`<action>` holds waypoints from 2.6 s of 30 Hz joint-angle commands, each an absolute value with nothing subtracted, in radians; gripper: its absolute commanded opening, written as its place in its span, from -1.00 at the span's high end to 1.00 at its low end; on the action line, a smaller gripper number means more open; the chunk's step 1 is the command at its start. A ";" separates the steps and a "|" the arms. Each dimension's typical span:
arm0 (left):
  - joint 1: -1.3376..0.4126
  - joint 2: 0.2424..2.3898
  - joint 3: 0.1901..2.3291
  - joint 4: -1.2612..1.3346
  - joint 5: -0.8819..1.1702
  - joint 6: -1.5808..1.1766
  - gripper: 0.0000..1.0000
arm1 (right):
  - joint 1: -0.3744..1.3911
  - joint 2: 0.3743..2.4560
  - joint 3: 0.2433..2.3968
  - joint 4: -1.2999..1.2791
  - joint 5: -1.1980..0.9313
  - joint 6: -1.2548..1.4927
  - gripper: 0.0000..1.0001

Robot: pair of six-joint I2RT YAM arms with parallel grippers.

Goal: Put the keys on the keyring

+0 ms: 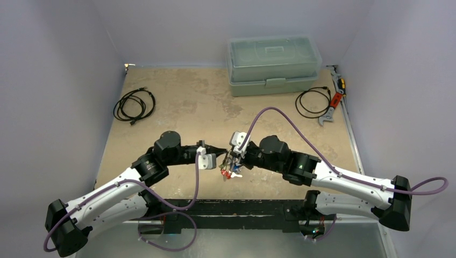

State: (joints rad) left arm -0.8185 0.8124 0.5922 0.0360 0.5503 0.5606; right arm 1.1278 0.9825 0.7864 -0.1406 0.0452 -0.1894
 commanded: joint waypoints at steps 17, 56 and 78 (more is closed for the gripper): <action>-0.805 0.877 0.661 0.045 0.464 0.530 1.00 | 1.152 0.947 0.850 -0.101 0.084 -0.216 1.00; -0.795 0.668 0.594 0.144 0.666 0.564 0.21 | 1.155 0.822 0.849 -0.055 -0.038 -0.209 1.00; -0.796 0.753 0.606 0.224 0.793 0.479 0.23 | 1.155 0.791 0.857 -0.057 -0.086 -0.220 1.00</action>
